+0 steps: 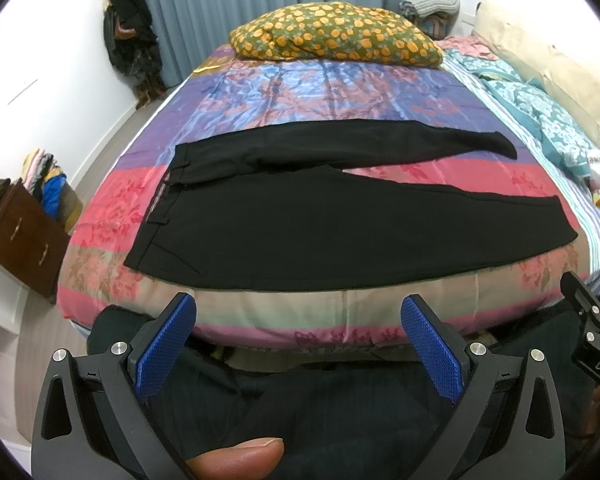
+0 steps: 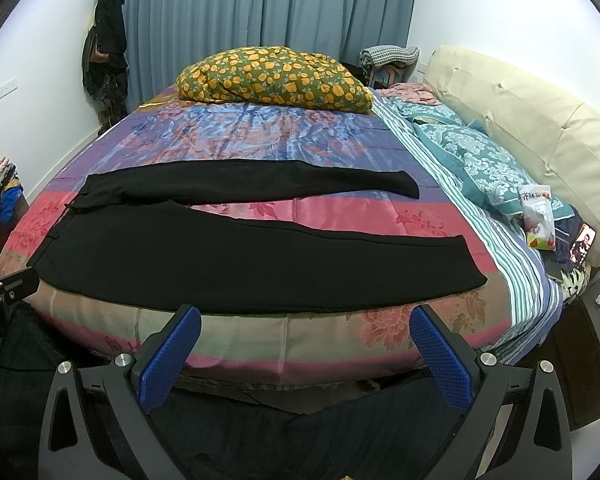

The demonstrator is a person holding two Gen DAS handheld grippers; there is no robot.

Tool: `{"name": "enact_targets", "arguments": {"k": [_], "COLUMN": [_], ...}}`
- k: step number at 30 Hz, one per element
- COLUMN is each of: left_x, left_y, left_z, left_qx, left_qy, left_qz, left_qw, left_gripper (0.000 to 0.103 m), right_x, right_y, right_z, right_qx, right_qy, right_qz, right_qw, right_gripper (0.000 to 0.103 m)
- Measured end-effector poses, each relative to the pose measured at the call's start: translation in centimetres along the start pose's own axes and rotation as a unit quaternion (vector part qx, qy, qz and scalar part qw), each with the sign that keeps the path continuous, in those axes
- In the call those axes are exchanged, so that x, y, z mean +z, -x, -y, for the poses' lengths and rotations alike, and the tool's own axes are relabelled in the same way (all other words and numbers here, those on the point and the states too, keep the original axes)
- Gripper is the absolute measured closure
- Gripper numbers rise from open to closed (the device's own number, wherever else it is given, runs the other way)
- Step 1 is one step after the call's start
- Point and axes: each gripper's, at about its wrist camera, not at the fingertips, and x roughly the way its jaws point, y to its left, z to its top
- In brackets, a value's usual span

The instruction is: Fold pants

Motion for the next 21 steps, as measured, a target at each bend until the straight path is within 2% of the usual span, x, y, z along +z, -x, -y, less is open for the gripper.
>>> {"name": "enact_targets", "arguments": {"k": [10,16,21], "left_x": [0.2,0.7,0.7], "left_y": [0.1,1.3,1.5], "left_z": [0.6,0.6,0.3], "left_qx": [-0.005,-0.012,-0.014], "left_qy": [-0.002,-0.004,-0.004], "left_qz": [-0.009,0.009,0.015], "left_qw": [0.9999,0.9999,0.9998], "left_gripper": [0.001,0.001,0.001], "right_x": [0.3,0.8,1.1], "right_y": [-0.2,-1.2,-0.5], "right_z": [0.1,0.5,-0.2], "right_qx": [-0.005,-0.009,0.001], "right_qy": [-0.014,-0.029,-0.022], "right_qz": [0.002,-0.015,-0.007], "right_qw": [1.0,0.999,1.0], "right_gripper": [0.0,0.0,0.0]}}
